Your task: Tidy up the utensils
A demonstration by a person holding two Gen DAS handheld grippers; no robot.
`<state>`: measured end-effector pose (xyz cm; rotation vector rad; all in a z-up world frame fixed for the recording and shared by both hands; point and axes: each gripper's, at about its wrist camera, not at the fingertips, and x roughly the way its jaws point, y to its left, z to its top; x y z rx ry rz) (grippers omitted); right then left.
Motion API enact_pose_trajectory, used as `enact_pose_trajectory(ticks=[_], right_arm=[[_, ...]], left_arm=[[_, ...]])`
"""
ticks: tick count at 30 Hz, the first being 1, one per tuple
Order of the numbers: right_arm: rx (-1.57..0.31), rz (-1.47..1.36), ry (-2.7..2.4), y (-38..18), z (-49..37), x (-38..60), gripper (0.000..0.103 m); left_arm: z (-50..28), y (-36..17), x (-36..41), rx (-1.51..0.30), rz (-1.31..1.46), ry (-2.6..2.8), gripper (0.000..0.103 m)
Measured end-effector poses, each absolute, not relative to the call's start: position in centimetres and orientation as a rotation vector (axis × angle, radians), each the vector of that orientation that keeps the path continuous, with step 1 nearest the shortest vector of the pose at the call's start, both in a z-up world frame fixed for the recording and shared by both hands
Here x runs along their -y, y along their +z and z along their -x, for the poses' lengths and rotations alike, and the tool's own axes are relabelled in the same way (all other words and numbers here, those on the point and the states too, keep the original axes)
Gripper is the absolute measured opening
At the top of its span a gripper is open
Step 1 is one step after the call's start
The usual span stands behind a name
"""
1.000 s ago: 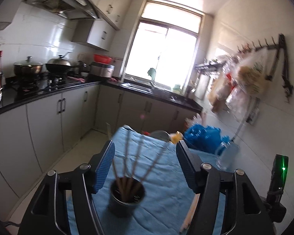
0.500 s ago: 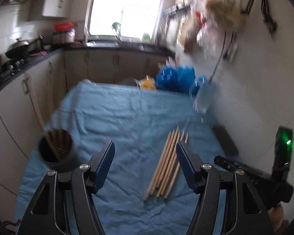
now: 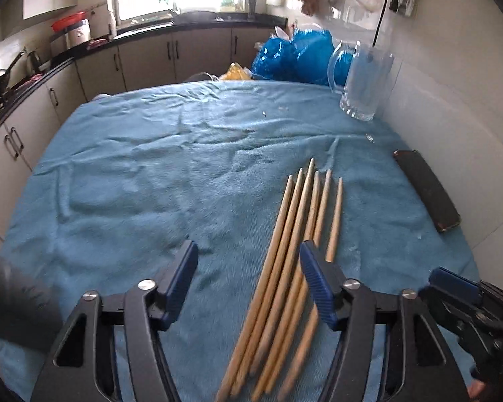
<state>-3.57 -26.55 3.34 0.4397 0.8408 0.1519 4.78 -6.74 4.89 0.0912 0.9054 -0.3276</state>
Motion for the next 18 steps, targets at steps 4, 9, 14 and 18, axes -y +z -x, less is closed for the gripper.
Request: enact_pose_trajectory(ticks=[4,9,14,18], right_arm=[[-0.851,-0.439,0.165,2.8,2.4,26.7,0.06],[-0.858,-0.444,0.164,2.3,1.1,26.6,0.06],[-0.873,-0.433,0.159,1.8,-0.2,26.4,0.06],[-0.887,-0.421,0.154,1.5,-1.5,25.9,0.06]], left_arm=[[-6.9,3.3,7.2,-0.955,-0.086,-0.377,0.041],[-8.3,2.1,7.7,-0.979,-0.065,-0.413,0.035],[-9.5,1.6,8.6,-1.004,-0.048,-0.45,0.015],[-9.1,1.7,9.6,-0.986,-0.101,-0.437,0.013]])
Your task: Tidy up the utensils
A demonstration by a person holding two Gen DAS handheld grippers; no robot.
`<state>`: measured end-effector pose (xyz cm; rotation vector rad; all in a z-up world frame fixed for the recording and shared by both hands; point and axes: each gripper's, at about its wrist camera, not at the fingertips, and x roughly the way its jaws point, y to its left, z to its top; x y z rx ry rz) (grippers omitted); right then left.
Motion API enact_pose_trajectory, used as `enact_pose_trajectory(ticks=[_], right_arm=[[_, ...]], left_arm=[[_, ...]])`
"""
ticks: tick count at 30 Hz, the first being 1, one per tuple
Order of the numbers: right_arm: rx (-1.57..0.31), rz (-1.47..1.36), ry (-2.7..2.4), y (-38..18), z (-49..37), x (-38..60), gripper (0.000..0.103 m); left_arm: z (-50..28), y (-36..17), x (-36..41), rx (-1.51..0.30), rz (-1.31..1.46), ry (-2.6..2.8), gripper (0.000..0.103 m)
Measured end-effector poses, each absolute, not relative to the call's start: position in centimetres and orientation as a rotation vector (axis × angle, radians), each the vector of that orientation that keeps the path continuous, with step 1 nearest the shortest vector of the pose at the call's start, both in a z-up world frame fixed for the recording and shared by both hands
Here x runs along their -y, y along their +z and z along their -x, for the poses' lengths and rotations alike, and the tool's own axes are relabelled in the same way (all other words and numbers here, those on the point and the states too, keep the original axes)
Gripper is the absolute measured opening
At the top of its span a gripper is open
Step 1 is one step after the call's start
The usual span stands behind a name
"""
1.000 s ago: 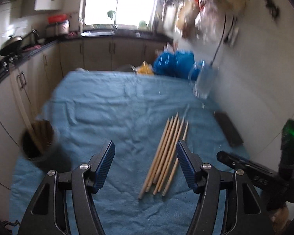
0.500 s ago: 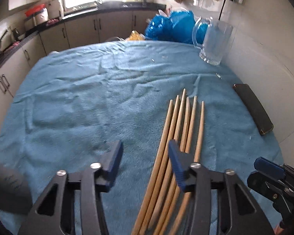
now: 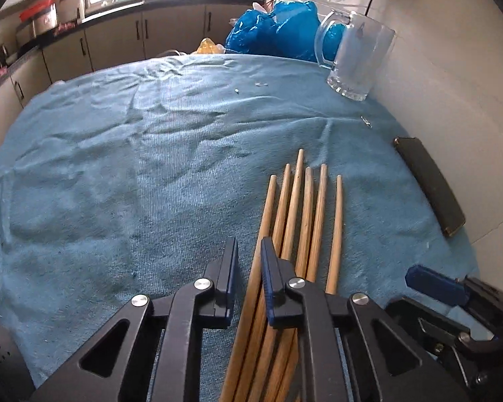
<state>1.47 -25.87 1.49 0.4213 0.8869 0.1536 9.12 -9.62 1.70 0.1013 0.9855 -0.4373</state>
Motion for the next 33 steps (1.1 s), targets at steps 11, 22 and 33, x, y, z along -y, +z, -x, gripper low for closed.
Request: enact_pose_trajectory(ticks=[11,22,33], right_arm=[[-0.883,-0.42,0.137,1.3,-2.2,26.1,0.06],[-0.887,-0.345,0.126,1.5,-3.2,25.1,0.059],[-0.928,-0.196,0.035,-0.4,-6.8,23.2,0.049]], left_arm=[[-9.0,2.0,10.5,-0.985,-0.148,-0.448,0.001],[-8.8,1.3,3.9,-1.083,0.072,-0.363,0.0],[-9.5,2.1,8.6,-1.042,-0.003,-0.508,0.0]])
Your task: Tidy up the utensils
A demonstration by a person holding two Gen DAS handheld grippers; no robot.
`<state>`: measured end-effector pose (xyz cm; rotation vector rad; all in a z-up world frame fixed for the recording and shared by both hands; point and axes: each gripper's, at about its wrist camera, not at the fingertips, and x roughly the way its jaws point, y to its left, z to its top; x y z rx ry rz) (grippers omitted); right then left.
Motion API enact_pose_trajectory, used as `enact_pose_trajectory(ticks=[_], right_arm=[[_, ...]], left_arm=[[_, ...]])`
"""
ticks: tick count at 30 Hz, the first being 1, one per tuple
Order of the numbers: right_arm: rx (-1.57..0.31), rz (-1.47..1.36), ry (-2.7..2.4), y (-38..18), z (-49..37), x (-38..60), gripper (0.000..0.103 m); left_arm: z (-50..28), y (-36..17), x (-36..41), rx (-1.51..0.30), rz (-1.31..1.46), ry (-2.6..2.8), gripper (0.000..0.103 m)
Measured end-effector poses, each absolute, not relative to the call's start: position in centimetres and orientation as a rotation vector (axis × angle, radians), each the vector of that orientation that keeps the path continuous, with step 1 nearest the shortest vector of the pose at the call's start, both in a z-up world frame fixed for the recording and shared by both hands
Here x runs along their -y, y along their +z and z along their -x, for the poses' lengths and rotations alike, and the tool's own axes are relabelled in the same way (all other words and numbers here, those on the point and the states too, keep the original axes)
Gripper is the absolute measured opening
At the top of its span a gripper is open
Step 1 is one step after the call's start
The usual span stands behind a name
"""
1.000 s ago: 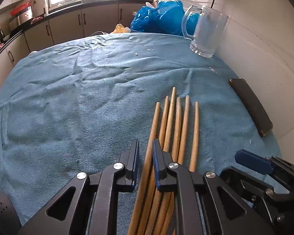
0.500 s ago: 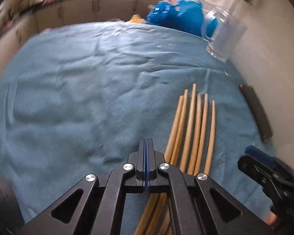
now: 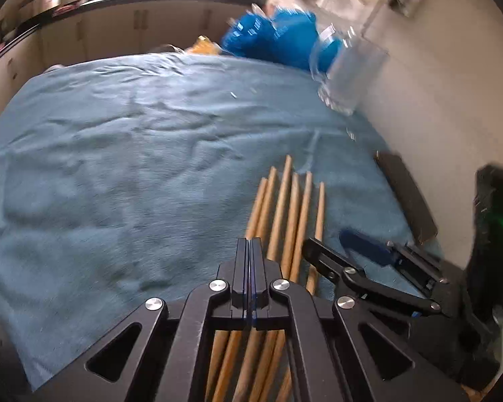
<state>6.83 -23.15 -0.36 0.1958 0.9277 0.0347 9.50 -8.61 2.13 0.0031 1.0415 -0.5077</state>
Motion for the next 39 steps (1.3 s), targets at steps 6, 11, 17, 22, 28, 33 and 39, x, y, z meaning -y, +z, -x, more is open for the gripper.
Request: enact_pose_trajectory(ticks=[6,11,17,22,28,33,39], right_arm=[[-0.946,-0.064,-0.011,-0.6,-6.7,23.4,0.03],[-0.987,-0.045,-0.066,-0.4,-5.7,26.0,0.03],[-1.022,-0.104,-0.085,-0.2,-3.1,29.6,0.034],[-0.991,-0.116,-0.059,-0.2,-1.0,30.0,0.041],[-0.973,-0.101,-0.053,-0.3,-0.8,29.1,0.055],[-0.963,-0.109,-0.049,-0.4,-1.0,29.0,0.056],[-0.95,-0.131,-0.051,-0.5,-1.0,29.1,0.059]], left_arm=[[-10.8,1.0,6.7,-1.072,0.037,-0.417,0.0],[-9.5,1.3,5.2,-1.064,-0.006,-0.362,0.0],[-7.8,3.1,5.7,-1.005,0.044,-0.507,0.001],[-8.7,1.4,7.7,-1.042,-0.032,-0.514,0.001],[-8.9,1.4,7.3,-1.043,-0.008,-0.558,0.002],[-7.8,1.7,8.5,-1.009,-0.124,-0.547,0.002],[-8.4,1.7,9.6,-1.014,-0.148,-0.523,0.004]])
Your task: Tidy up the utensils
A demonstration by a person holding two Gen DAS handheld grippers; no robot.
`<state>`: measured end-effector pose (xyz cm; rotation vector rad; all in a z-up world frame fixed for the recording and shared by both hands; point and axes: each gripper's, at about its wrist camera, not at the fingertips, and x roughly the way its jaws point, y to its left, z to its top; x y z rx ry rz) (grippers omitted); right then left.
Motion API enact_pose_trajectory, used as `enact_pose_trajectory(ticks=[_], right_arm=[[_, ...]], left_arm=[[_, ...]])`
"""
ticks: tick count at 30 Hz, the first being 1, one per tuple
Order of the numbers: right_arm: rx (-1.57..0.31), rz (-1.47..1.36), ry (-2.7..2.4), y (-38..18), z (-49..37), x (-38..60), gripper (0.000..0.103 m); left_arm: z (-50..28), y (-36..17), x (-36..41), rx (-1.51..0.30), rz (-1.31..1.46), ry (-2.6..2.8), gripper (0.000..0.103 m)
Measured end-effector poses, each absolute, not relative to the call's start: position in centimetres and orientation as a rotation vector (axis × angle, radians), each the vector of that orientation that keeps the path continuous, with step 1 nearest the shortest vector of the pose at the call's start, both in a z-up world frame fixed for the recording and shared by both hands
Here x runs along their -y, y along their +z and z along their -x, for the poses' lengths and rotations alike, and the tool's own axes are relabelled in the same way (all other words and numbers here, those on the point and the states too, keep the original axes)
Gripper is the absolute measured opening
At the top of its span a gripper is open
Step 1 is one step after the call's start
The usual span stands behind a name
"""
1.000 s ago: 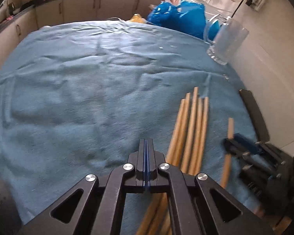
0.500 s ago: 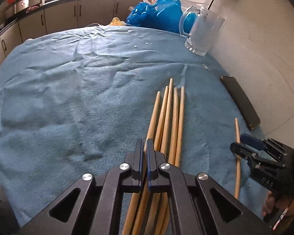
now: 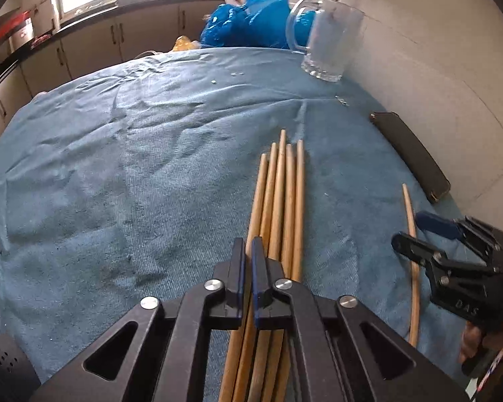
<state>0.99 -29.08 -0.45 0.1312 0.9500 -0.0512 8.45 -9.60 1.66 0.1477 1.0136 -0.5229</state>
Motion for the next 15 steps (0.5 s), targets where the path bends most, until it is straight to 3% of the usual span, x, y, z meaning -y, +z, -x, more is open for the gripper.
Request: enact_pose_trajectory(ticks=[7,15], right_arm=[[-0.949,-0.113,-0.045,-0.5,-1.1,28.7,0.066],[-0.938,-0.118,-0.046,-0.7,-1.2,28.4,0.074]], left_arm=[[-7.8,2.2,8.1,-1.013,-0.057,-0.57,0.003],[-7.7,1.8,10.3,-0.997,-0.191,-0.512,0.004]])
